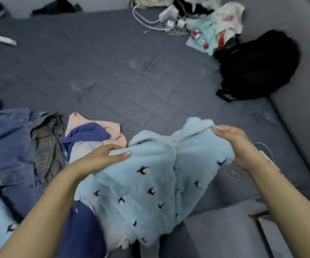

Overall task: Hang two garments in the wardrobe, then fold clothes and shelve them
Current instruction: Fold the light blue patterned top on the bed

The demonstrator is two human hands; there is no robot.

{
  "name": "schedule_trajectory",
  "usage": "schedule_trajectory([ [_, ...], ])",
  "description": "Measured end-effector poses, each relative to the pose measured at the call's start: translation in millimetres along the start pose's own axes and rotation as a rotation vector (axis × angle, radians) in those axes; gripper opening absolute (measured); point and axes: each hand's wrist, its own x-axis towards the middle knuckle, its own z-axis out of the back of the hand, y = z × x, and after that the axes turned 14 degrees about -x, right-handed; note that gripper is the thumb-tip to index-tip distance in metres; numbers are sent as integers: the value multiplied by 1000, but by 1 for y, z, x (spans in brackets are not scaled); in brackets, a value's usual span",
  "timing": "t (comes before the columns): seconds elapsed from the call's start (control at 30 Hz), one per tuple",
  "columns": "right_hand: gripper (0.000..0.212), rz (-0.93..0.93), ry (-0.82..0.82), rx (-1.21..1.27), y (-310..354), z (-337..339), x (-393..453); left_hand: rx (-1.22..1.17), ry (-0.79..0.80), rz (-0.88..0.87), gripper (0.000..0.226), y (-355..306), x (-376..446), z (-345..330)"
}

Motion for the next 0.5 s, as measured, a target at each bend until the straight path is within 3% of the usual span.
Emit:
schedule_trajectory([
  [0.1, 39, 64, -131, -89, 34, 22, -60, 104, 273, 52, 60, -56, -29, 7],
  [0.2, 34, 116, -262, -191, 64, 47, -120, 39, 453, -83, 51, -117, -54, -2],
  [0.37, 32, 273, -490, -407, 126, 104, -220, -41, 512, -462, 55, -246, -106, -44],
  [0.5, 29, 412, -781, -647, 169, 145, -283, 2, 565, -686, 43, -336, -141, -90],
])
